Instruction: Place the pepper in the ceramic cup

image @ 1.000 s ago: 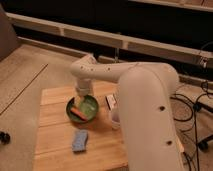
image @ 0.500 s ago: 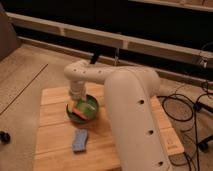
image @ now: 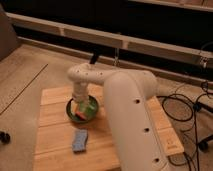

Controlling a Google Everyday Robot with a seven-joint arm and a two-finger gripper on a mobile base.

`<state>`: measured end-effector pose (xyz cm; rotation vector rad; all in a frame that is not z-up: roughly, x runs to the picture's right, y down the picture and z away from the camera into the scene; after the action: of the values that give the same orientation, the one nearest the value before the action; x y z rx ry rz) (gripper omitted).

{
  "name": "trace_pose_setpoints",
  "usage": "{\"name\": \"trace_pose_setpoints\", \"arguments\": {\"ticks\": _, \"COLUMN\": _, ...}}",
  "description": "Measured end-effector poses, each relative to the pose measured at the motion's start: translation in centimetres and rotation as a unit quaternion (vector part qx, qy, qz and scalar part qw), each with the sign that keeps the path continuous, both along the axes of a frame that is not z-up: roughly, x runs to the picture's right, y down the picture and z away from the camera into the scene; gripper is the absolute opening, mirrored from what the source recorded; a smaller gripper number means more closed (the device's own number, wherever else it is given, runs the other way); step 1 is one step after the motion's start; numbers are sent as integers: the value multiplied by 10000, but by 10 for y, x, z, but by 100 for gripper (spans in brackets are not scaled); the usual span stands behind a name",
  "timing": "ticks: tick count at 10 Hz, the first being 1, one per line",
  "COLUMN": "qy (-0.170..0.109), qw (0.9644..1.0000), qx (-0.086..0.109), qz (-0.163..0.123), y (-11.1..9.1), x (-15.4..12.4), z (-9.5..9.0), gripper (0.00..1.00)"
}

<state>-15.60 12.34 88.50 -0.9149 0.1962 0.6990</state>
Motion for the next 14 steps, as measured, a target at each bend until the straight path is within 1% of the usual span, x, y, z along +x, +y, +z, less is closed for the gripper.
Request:
{"name": "trace_pose_setpoints", "arguments": {"ticks": 1, "qy": -6, "qw": 10000, "qx": -17, "qz": 8, "y": 1, "x": -2, "z": 2, "gripper": 60}}
{"name": "trace_pose_setpoints", "arguments": {"ticks": 4, "qy": -50, "qw": 9999, "qx": -56, "qz": 77, "y": 2, "x": -4, "z": 5, "gripper": 30}}
{"name": "trace_pose_setpoints", "arguments": {"ticks": 6, "qy": -45, "qw": 9998, "qx": -57, "qz": 160, "y": 0, "x": -2, "z": 7, "gripper": 8}}
{"name": "trace_pose_setpoints", "arguments": {"ticks": 7, "qy": -27, "qw": 9998, "qx": -48, "qz": 210, "y": -1, "x": 1, "z": 8, "gripper": 2}}
{"name": "trace_pose_setpoints", "arguments": {"ticks": 8, "qy": 20, "qw": 9996, "qx": -32, "qz": 286, "y": -4, "x": 5, "z": 9, "gripper": 0}}
{"name": "trace_pose_setpoints", "arguments": {"ticks": 10, "qy": 123, "qw": 9990, "qx": 67, "qz": 433, "y": -14, "x": 15, "z": 10, "gripper": 0}}
{"name": "trace_pose_setpoints", "arguments": {"ticks": 12, "qy": 204, "qw": 9984, "qx": 242, "qz": 476, "y": -30, "x": 24, "z": 8, "gripper": 0}}
{"name": "trace_pose_setpoints", "arguments": {"ticks": 14, "qy": 362, "qw": 9975, "qx": 450, "qz": 414, "y": -48, "x": 41, "z": 2, "gripper": 0}}
